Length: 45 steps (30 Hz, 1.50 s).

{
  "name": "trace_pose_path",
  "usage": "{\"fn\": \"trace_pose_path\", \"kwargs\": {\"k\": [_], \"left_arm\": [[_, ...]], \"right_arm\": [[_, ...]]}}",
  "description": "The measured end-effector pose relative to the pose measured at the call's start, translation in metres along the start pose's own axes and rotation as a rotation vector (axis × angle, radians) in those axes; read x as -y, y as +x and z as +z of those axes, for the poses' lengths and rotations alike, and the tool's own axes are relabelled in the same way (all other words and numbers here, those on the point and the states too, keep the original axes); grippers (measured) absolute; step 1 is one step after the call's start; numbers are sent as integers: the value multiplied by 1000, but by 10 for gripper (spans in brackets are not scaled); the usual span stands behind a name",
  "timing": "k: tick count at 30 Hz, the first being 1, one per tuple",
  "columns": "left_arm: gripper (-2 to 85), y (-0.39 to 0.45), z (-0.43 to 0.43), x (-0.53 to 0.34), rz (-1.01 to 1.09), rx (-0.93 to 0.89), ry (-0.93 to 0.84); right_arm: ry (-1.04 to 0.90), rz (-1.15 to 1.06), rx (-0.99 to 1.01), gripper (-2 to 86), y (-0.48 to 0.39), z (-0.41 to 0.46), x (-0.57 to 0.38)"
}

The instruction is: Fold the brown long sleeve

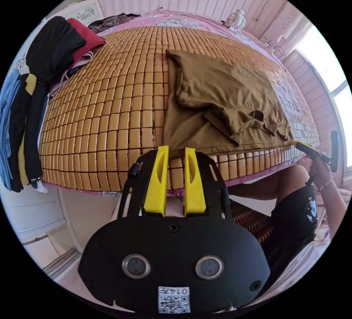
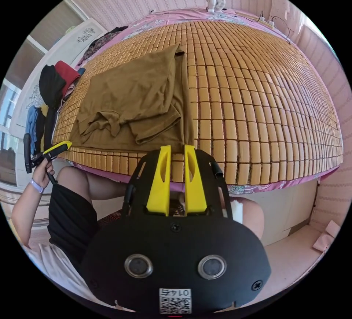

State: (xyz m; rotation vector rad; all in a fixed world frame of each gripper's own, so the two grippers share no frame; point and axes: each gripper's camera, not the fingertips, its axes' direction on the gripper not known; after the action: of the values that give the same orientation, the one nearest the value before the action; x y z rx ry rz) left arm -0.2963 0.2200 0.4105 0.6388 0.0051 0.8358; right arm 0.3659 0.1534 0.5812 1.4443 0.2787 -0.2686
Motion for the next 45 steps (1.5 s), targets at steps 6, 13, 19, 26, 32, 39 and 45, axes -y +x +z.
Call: {"fn": "trace_pose_path", "kwargs": {"k": [6, 13, 19, 26, 32, 39, 45], "left_arm": [[1, 24, -18, -3, 135, 8, -22], [9, 24, -70, -48, 163, -33, 37], [52, 86, -105, -45, 277, -45, 147], [67, 172, -54, -4, 370, -49, 44], [-3, 170, -52, -11, 377, -59, -11], [4, 167, -46, -42, 376, -87, -71], [41, 161, -84, -57, 373, -37, 6]], "right_arm": [[23, -94, 14, 6, -3, -14, 3], [19, -167, 30, 19, -6, -34, -20], [133, -416, 66, 80, -100, -42, 1], [-74, -666, -52, 58, -220, 50, 24], [-10, -715, 19, -3, -222, 17, 27], [-153, -763, -20, 18, -241, 69, 16], [-146, -782, -16, 58, -236, 50, 18]]}}
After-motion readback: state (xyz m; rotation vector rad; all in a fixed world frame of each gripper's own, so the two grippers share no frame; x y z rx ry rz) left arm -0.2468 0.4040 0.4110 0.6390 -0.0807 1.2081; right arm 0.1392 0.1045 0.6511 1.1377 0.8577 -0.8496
